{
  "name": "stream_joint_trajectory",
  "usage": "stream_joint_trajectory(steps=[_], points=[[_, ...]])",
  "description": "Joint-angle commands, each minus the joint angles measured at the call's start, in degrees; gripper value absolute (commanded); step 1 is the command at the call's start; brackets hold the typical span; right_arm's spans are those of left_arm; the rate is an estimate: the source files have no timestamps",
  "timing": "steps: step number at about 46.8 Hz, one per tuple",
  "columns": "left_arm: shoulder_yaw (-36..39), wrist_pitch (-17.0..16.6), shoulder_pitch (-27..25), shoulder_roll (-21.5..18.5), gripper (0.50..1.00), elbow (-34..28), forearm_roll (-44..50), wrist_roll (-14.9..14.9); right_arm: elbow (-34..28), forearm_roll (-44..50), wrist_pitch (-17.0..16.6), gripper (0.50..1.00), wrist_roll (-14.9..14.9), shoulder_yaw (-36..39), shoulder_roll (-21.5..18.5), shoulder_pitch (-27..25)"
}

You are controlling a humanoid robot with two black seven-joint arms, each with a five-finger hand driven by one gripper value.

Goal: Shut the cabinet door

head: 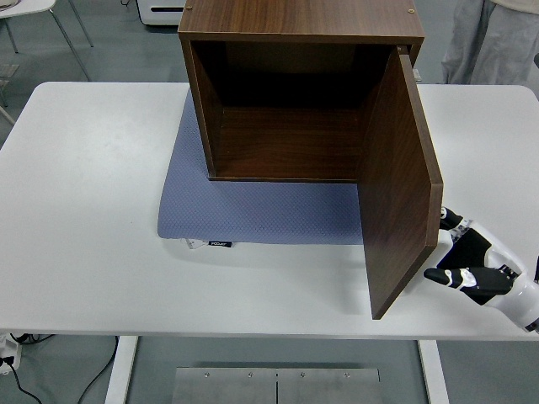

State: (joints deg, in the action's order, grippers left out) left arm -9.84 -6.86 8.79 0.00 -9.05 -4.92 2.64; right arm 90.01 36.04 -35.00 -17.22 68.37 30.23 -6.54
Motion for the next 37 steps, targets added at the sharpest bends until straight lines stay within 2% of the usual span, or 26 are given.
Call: stream_joint_trajectory(steps=[1, 37], points=[[0.0, 0.0, 0.0, 0.0, 1.0, 0.0, 0.0, 0.0, 0.0, 0.0, 0.0, 1.0, 0.0, -0.8, -0.2, 0.6], [0.0, 0.0, 0.0, 0.0, 1.0, 0.0, 0.0, 0.0, 0.7, 4.6, 0.0, 1.0, 2.5, -4.6, -5.0, 0.7]])
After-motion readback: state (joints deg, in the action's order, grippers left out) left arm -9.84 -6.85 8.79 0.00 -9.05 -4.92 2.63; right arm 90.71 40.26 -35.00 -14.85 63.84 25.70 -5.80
